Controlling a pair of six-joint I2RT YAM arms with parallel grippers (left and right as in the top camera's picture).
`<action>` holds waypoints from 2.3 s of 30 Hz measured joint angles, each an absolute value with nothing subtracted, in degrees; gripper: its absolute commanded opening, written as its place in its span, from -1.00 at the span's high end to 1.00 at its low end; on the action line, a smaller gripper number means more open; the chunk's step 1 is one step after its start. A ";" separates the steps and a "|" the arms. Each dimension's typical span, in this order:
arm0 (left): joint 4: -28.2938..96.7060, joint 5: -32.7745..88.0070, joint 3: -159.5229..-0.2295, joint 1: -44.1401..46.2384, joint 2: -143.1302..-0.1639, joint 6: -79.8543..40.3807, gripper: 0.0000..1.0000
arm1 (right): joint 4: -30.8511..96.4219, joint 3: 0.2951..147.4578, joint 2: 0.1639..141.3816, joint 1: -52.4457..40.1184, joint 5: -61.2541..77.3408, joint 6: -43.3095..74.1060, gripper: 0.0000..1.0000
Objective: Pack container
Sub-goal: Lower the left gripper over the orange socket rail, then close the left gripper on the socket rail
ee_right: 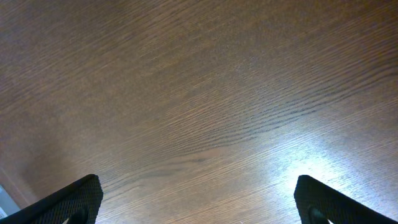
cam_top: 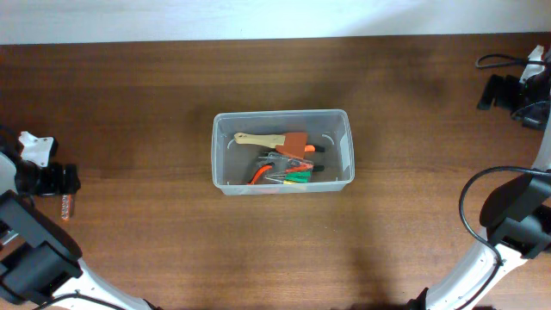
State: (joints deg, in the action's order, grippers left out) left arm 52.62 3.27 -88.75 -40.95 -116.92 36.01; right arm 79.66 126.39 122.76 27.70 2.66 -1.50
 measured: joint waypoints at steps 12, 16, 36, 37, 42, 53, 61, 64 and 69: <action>52.38 1.52 -88.60 -40.95 -121.54 35.73 -0.98 | 79.66 126.41 122.76 27.70 2.66 -1.52 -0.97; 51.96 1.28 -88.60 -40.95 -121.54 35.73 -0.98 | 79.66 126.39 122.76 27.70 2.66 -1.50 -0.97; 51.27 -1.08 -88.60 -38.94 -121.54 34.44 -0.98 | 79.66 126.39 122.76 27.70 2.66 -1.48 -0.97; 51.20 -1.08 -88.60 -38.70 -121.54 34.44 -0.98 | 79.66 126.39 122.76 27.70 2.66 -1.50 -0.97; 51.13 -1.08 -88.60 -38.44 -121.54 34.44 -0.98 | 79.66 126.39 122.76 27.70 2.66 -1.52 -0.97; 51.16 -1.08 -88.60 -38.44 -121.54 34.44 -0.99 | 79.66 126.39 122.76 27.70 2.66 -1.48 -0.97; 51.16 -1.08 -88.60 -38.44 -121.54 34.44 -0.98 | 79.66 126.39 122.76 27.70 2.66 -1.52 -0.97; 51.16 -1.08 -88.60 -38.44 -121.64 34.44 -0.98 | 79.66 126.39 122.76 27.70 2.66 -1.54 -0.97; 51.24 -1.08 -88.60 -38.44 -123.07 34.44 -0.98 | 79.66 126.39 122.76 27.70 2.66 -1.52 -0.97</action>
State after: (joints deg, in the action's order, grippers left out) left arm 51.24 -1.08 -88.60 -38.44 -123.07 34.44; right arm 79.66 126.39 122.76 27.70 2.66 -1.52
